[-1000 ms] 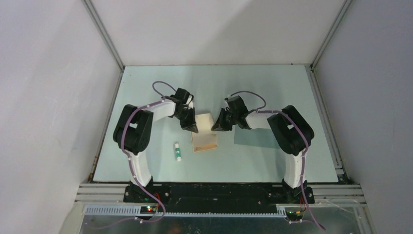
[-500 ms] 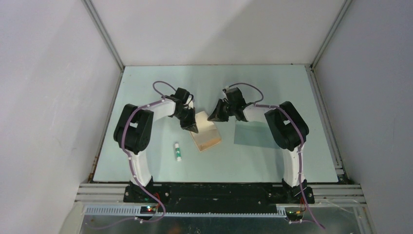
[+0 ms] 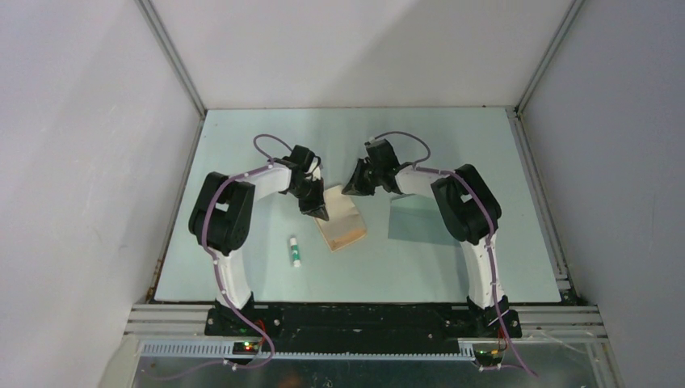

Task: Place the letter into the envelope and seal it
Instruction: Fold the letter.

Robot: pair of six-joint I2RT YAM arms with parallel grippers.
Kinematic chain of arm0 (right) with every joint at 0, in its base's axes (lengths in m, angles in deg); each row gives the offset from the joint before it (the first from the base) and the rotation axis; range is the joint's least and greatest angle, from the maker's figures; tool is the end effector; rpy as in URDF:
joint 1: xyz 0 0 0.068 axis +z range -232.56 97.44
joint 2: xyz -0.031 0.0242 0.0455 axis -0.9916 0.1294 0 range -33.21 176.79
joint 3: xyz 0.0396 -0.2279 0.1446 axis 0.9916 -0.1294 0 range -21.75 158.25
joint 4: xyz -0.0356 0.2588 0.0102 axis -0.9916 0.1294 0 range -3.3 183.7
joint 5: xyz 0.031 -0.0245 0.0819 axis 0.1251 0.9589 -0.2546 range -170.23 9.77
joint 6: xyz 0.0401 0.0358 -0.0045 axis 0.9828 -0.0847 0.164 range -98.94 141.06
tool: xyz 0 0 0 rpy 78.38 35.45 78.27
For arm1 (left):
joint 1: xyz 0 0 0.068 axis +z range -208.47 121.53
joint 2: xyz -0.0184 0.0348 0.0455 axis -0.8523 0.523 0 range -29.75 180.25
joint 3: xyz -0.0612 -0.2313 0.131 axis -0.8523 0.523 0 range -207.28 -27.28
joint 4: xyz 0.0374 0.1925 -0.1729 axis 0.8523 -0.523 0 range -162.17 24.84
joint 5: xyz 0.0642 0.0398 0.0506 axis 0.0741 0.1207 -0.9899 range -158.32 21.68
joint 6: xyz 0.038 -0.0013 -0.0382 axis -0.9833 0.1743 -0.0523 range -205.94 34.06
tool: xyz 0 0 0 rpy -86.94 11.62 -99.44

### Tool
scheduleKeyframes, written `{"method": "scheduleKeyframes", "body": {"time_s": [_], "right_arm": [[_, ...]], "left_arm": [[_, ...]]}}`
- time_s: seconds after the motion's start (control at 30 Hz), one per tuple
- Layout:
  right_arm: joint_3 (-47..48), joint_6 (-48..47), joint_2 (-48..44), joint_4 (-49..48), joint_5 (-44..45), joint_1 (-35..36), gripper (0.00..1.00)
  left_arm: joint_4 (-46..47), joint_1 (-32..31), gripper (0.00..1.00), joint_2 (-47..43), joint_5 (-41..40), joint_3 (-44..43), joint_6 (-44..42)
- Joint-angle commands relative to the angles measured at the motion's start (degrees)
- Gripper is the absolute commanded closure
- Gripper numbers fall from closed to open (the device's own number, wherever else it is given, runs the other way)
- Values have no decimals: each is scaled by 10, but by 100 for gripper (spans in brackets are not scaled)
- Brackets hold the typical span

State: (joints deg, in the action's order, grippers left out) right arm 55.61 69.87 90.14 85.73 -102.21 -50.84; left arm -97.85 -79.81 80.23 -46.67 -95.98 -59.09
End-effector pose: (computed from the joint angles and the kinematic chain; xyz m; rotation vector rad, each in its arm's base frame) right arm 0.3794 0.2502 0.1238 0.1778 2.5751 1.0700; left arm 0.3338 -0.1446 0.1421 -0.0625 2.9639 -0.6877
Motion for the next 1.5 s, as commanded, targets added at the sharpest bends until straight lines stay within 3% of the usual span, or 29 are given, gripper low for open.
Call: {"method": "scheduleKeyframes", "body": {"time_s": [0.0, 0.23, 0.47, 0.73, 1.13, 1.23, 1.47], "right_arm": [[54, -10, 8, 24, 28, 6, 100], [89, -8, 59, 59, 53, 8, 100], [101, -41, 11, 124, 81, 10, 100], [11, -82, -125, 137, 92, 51, 100], [-183, -12, -150, 51, 56, 84, 100], [-195, -16, -159, 60, 55, 84, 100], [-197, -47, -273, 110, 113, 92, 100]], "left_arm": [[-22, -1, 100, 21, -27, 11, -24], [-19, -1, 100, 21, -25, 14, -22], [-20, -1, 100, 16, -26, 15, -22], [-21, -1, 100, 15, -26, 10, -20], [-25, 3, 100, 12, -27, 6, -20], [-25, 5, 100, 13, -28, 6, -21], [-25, 6, 100, 12, -28, 6, -21]]}}
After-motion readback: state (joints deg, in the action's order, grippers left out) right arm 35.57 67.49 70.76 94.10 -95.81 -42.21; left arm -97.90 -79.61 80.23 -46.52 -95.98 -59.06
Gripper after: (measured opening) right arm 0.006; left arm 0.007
